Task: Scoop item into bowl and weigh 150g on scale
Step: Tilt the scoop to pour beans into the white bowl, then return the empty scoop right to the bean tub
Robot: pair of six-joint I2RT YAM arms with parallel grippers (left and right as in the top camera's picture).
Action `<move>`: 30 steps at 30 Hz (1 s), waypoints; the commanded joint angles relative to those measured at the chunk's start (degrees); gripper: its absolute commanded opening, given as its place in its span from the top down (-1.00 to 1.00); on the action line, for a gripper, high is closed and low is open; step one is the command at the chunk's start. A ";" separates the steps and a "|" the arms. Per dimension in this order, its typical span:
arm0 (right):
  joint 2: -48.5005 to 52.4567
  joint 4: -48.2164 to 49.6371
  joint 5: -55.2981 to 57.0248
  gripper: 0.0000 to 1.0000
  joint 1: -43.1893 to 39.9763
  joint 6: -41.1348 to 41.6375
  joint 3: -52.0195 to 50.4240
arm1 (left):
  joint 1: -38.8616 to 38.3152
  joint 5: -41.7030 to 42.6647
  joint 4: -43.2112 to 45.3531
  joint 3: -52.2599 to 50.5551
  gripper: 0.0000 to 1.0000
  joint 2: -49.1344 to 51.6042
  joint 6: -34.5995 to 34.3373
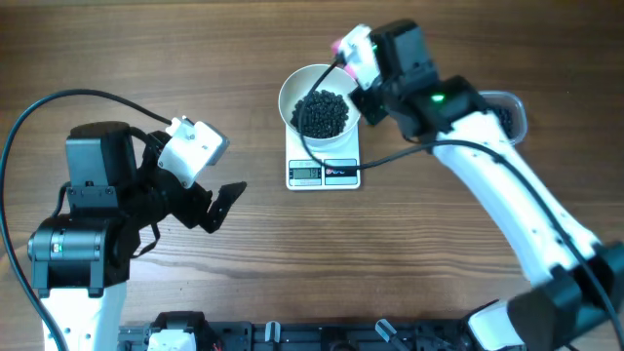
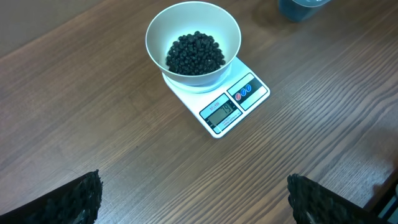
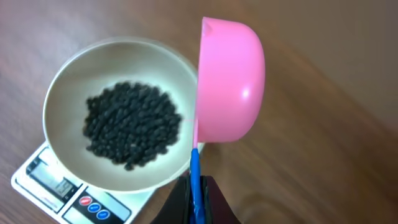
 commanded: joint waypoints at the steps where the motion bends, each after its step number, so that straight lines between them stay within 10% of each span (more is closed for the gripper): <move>1: -5.05 -5.42 6.82 0.91 -4.42 4.66 6.05 | 0.26 1.07 0.07 1.05 -1.00 -0.04 0.90; 17: -3.32 -32.11 5.62 0.91 -25.73 8.00 5.86 | 0.26 1.07 0.07 1.05 -1.00 -0.04 0.92; 30: 5.55 -23.52 9.42 0.91 -28.28 9.99 -2.84 | 0.26 1.07 0.07 1.05 -1.00 -0.04 0.90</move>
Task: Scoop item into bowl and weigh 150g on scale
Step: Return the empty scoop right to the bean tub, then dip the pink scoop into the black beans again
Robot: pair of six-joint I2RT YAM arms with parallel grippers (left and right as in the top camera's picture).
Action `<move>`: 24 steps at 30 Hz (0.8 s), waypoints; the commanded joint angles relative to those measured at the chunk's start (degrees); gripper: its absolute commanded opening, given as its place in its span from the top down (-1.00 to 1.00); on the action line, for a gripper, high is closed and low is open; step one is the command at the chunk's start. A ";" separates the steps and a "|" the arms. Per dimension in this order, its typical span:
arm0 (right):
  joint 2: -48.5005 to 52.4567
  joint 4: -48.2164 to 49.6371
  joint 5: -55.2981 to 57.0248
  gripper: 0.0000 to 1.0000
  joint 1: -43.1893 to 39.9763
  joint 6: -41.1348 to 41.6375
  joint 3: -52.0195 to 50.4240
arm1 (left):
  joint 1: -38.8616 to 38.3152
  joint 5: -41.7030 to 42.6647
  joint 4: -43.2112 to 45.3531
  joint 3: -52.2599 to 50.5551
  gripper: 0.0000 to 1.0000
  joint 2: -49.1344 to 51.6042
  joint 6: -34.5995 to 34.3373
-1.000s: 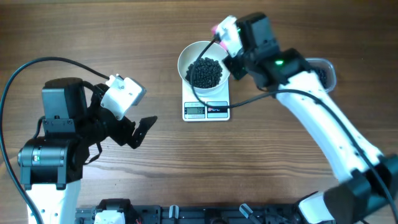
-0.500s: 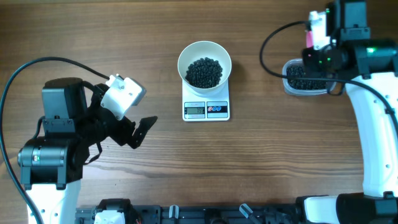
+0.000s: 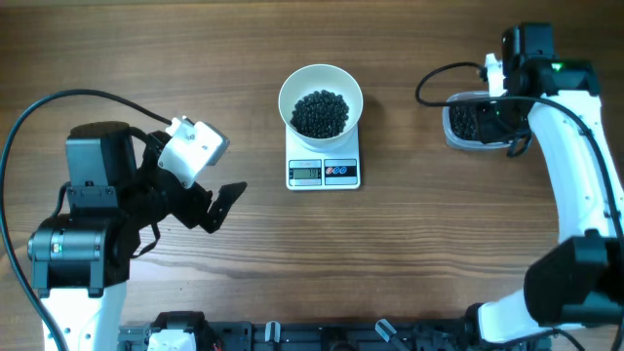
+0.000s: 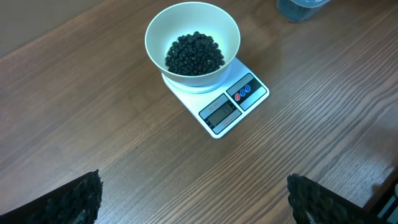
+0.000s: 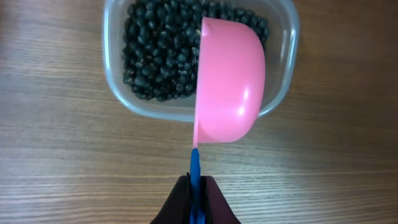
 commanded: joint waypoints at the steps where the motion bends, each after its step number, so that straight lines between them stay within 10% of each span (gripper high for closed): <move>1: 3.50 3.80 3.58 0.91 -0.57 2.03 -1.53 | 0.26 0.92 0.09 1.05 -1.00 -0.04 0.87; 24: 9.18 6.27 -19.12 0.91 -3.17 -0.04 -1.51 | 0.26 0.92 -0.11 1.05 -1.00 0.11 0.87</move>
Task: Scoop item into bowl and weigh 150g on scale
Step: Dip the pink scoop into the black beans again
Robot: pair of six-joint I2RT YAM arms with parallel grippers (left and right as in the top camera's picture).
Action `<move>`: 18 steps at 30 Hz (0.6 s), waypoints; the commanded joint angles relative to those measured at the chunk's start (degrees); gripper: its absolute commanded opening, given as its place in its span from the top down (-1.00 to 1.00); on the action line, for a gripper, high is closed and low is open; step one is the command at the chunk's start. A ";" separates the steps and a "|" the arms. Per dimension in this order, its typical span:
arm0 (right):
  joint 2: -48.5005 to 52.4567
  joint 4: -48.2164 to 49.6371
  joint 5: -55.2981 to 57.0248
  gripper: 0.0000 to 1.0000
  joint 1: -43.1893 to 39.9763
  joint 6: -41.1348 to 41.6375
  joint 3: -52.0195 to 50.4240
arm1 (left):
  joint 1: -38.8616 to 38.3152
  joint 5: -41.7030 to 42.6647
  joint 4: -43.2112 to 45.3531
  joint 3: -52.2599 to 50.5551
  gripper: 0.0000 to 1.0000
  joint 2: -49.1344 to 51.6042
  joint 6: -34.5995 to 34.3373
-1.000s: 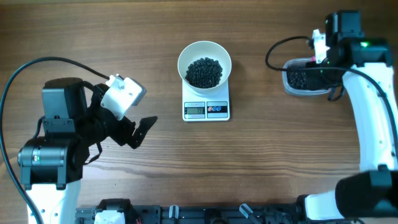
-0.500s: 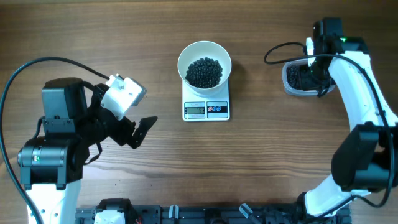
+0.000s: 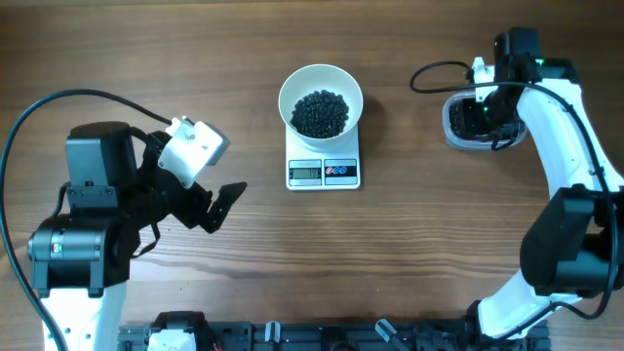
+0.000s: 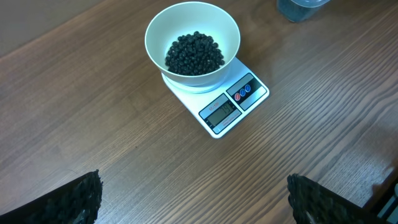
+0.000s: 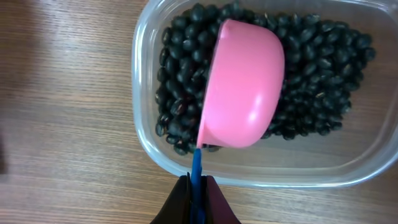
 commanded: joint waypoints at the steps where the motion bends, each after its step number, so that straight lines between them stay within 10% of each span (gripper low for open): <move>1: 1.03 -0.20 -7.67 0.91 -2.27 -1.20 -0.26 | 0.26 0.92 -0.09 1.05 -1.00 0.11 0.87; 18: 4.61 -4.90 -15.80 0.91 -9.51 -5.29 -0.55 | 0.26 0.92 -0.09 1.05 -1.00 0.11 0.87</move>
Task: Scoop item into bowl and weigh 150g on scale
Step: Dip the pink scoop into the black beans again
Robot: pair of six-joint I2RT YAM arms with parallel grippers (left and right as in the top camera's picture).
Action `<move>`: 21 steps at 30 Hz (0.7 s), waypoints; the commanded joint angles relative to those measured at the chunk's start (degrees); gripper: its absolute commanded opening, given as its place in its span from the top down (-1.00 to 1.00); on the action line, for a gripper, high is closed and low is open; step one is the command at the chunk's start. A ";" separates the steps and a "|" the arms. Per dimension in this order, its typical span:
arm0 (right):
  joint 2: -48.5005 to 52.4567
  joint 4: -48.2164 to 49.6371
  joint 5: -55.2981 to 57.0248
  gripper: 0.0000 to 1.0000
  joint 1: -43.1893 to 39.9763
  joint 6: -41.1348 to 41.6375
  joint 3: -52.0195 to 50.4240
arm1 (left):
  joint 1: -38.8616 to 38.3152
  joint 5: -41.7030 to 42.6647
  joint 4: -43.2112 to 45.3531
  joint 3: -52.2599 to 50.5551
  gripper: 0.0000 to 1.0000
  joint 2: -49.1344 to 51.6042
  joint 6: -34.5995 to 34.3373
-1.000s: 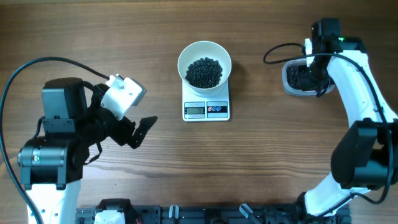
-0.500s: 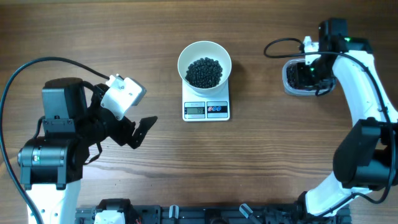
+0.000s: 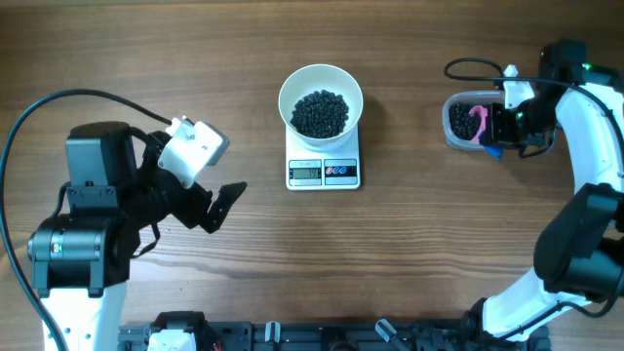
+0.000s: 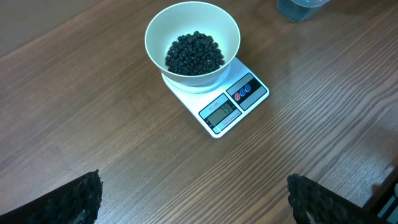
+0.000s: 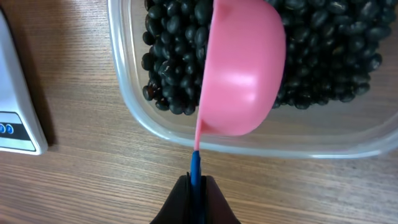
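A white bowl (image 3: pixel 320 100) holding black beans stands on the white scale (image 3: pixel 324 172), whose display (image 4: pixel 222 112) is lit. At the far right, a clear tub of black beans (image 3: pixel 466 122) has the pink scoop (image 5: pixel 242 68) over it, bowl on its side. My right gripper (image 5: pixel 196 186) is shut on the scoop's blue handle (image 5: pixel 195 168). In the overhead view the scoop (image 3: pixel 478 121) shows pink inside the tub. My left gripper (image 4: pixel 193 196) hangs open over bare wood, left of the scale.
The scale's edge (image 5: pixel 18 124) shows at the left of the right wrist view. The right arm's cable (image 3: pixel 478 66) loops above the tub. The left arm's base (image 3: pixel 93 224) and cable (image 3: pixel 58 102) fill the table's left side.
My right gripper has turned, so the scoop now crosses the tub's near wall and the scale's edge shows at left. The right arm now reaches in from the tub's right. Left arm unchanged.
My right gripper first held the pink scoop tipped beside the white bowl on the scale. Then it held the scoop above the bean tub at the right. Then the scoop was down among the beans, and now it stays there at a new angle.
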 commanded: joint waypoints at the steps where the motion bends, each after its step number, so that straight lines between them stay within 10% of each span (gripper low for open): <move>1: 5.25 0.26 -4.11 0.91 0.26 -1.73 -0.55 | 0.26 0.92 -0.09 1.05 -1.00 0.11 0.87; 21: 6.36 -4.61 -24.59 0.92 -13.07 -8.20 -0.52 | 0.26 0.92 -0.09 1.05 -1.00 0.11 0.87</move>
